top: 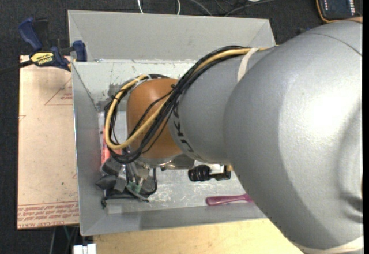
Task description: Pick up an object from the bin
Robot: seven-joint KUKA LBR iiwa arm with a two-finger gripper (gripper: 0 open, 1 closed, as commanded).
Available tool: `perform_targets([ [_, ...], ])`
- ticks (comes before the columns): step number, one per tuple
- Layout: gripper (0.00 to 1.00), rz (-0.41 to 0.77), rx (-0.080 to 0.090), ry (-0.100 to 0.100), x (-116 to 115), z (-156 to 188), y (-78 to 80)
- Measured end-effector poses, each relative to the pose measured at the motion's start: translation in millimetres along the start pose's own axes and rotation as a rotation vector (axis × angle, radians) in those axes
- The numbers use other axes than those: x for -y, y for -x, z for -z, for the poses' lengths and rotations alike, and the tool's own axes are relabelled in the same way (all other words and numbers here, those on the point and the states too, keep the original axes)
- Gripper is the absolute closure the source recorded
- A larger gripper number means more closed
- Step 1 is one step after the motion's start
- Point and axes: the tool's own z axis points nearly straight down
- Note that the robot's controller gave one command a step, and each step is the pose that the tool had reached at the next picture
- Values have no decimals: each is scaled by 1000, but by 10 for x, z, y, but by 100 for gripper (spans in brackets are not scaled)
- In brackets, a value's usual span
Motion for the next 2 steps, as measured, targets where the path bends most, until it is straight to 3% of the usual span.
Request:
perform_targets([
  [2,100,4,1,0,-11,804,8],
])
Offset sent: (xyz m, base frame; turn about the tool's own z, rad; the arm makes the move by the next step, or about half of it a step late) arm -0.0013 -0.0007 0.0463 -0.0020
